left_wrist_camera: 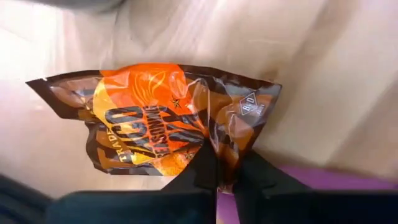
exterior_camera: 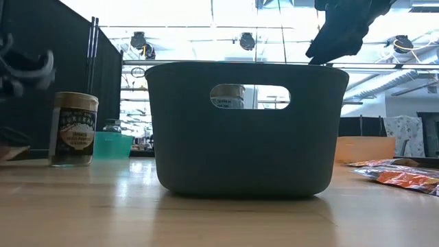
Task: Sort spices by type
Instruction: Put the orange seasoning bag into the orange bin
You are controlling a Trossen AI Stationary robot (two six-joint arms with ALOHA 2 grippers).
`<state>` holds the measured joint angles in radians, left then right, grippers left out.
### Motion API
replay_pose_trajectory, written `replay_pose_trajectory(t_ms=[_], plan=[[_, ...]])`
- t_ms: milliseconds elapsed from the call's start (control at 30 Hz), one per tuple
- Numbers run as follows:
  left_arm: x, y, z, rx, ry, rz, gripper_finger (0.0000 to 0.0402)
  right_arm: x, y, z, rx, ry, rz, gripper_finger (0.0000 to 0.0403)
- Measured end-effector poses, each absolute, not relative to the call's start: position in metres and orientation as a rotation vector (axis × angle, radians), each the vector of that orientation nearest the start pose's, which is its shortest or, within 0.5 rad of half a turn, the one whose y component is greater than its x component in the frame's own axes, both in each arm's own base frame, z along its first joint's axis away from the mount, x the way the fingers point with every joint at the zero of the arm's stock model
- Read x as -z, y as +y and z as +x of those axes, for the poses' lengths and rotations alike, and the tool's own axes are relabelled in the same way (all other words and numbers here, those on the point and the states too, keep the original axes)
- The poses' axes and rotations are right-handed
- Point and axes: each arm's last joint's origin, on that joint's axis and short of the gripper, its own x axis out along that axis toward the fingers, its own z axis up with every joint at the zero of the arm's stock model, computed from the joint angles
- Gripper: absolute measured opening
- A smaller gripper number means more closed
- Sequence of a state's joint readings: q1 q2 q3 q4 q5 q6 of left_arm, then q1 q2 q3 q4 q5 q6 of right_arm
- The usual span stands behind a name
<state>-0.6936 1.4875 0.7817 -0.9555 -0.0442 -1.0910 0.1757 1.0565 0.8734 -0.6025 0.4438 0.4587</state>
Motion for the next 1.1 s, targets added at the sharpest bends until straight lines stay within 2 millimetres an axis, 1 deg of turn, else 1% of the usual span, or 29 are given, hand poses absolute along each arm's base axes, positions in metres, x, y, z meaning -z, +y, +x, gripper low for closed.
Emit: replay_pose_trajectory(t_ms=[133, 233, 333, 433, 533, 633, 733, 833, 967, 1100], plan=[[-0.182, -0.143, 0.174, -0.234, 1.54, -0.193, 0.0025, -0.281, 0.024, 0.207, 0.418, 0.672, 0.194, 0.0249], [-0.209, -0.147, 0.178, -0.114, 1.468, -0.219, 0.0025, -0.281, 0.024, 0.207, 0.418, 0.673, 0.19, 0.0249], [-0.242, -0.148, 0.179, -0.008, 1.394, -0.302, 0.0025, -0.281, 0.024, 0.207, 0.419, 0.673, 0.176, 0.0249], [-0.274, -0.144, 0.177, 0.072, 1.308, -0.396, 0.0025, -0.282, 0.024, 0.208, 0.409, 0.67, 0.152, 0.0249], [-0.302, -0.135, 0.179, 0.124, 1.158, -0.426, 0.0025, -0.285, 0.024, 0.21, 0.382, 0.648, 0.103, 0.0249], [-0.322, -0.128, 0.187, 0.176, 0.93, -0.342, 0.0025, -0.288, 0.025, 0.213, 0.348, 0.615, 0.046, 0.0249], [-0.334, -0.123, 0.198, 0.238, 0.748, -0.206, 0.0025, -0.291, 0.026, 0.216, 0.32, 0.585, -0.012, 0.0249], [-0.339, -0.116, 0.208, 0.288, 0.658, -0.064, 0.0025, -0.294, 0.027, 0.218, 0.297, 0.56, -0.058, 0.0249], [-0.335, -0.106, 0.227, 0.335, 0.587, 0.142, 0.0024, -0.294, 0.028, 0.227, 0.272, 0.533, -0.115, 0.0249], [-0.326, -0.098, 0.245, 0.421, 0.49, 0.354, 0.0024, -0.288, 0.032, 0.245, 0.244, 0.502, -0.182, 0.0249]])
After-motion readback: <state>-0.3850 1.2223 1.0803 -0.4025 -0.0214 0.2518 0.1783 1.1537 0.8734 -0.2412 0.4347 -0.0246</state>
